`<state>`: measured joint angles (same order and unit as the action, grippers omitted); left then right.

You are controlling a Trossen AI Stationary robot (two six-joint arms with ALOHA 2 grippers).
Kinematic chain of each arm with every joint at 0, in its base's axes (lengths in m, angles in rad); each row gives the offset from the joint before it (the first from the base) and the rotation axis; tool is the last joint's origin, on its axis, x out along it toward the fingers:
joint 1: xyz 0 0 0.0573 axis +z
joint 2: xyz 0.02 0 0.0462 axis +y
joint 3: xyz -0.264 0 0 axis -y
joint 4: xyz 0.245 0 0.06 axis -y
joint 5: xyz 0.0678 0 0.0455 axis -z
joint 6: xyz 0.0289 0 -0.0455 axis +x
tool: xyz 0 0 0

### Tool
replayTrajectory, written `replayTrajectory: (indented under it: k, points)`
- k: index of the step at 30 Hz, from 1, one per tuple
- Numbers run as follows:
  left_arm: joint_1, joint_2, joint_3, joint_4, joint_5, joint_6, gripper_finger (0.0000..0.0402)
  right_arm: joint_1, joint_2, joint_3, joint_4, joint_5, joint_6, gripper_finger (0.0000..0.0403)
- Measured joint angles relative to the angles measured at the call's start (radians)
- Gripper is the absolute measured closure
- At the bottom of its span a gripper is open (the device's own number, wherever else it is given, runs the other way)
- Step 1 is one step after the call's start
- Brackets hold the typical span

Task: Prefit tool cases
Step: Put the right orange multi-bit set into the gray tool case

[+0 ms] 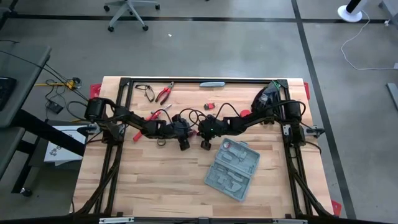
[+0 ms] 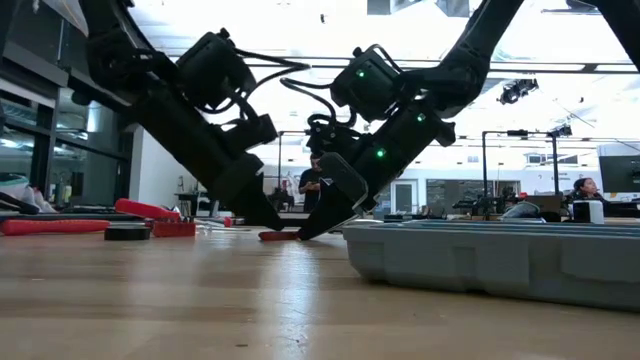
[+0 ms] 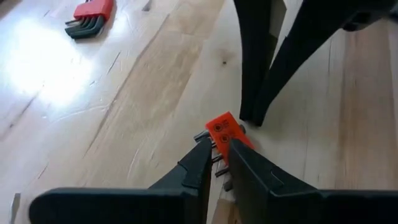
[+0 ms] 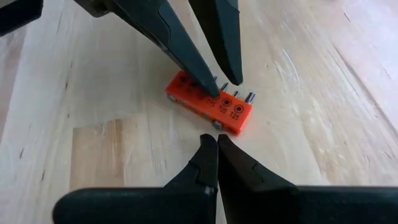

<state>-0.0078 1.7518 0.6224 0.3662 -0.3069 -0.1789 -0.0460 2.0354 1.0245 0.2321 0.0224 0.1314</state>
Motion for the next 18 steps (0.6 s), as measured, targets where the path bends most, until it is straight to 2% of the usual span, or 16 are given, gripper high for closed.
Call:
replayTrajectory:
  k: [18]
  points:
    - [0.001, 0.031, 0.0, 0.045, 0.014, -0.003, 0.0351, -0.035, 0.038, 0.002, 0.079, -0.05, -0.006, 0.0403]
